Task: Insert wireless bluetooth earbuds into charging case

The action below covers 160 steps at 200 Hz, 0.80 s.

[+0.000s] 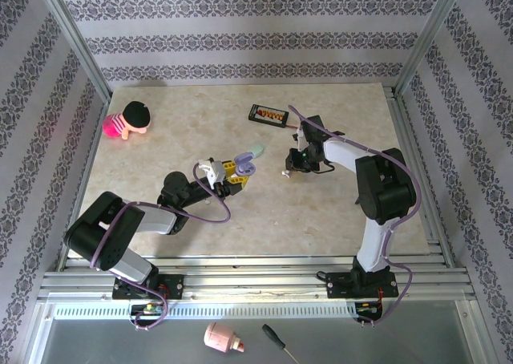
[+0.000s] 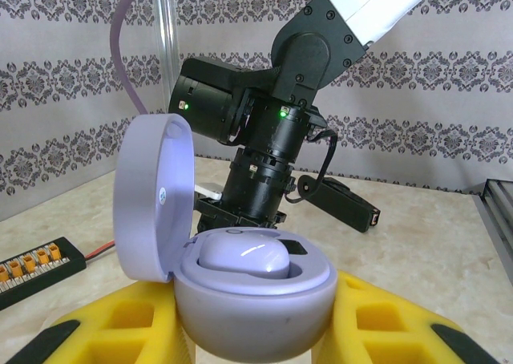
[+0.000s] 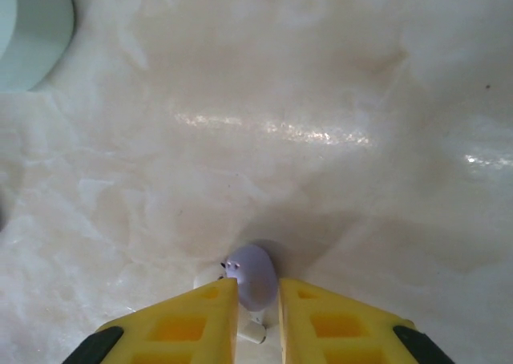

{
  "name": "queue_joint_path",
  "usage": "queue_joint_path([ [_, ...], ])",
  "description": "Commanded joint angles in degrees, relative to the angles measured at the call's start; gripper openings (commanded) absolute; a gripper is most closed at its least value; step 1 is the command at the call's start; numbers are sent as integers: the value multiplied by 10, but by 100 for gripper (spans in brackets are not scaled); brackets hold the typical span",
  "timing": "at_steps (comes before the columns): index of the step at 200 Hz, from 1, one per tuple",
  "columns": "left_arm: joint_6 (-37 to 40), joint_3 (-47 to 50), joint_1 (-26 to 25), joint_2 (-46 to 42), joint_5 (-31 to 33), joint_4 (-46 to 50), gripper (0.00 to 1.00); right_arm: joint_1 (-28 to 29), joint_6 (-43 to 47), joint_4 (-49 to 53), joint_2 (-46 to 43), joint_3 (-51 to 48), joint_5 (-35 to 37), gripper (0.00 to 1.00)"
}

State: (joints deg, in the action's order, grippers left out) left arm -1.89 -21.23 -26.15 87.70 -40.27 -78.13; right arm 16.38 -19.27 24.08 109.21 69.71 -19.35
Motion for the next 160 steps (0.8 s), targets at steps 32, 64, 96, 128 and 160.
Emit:
queue_joint_path([
  [32, -1, 12, 3, -13, -9, -36, 31, 5, -17, -3, 12, 13, -8, 28],
  [64, 2, 17, 3, -17, -6, -36, 31, 6, -12, 7, 30, 27, -10, 26],
  [96, 2, 20, 3, -17, -6, -36, 31, 9, -6, 18, 40, 34, -6, 24],
  [128, 2, 21, 3, -22, -5, -36, 31, 12, 3, 39, 50, 45, 18, 21],
  [160, 2, 23, 3, -23, -4, -36, 31, 20, 12, 59, 41, 49, 52, 18],
])
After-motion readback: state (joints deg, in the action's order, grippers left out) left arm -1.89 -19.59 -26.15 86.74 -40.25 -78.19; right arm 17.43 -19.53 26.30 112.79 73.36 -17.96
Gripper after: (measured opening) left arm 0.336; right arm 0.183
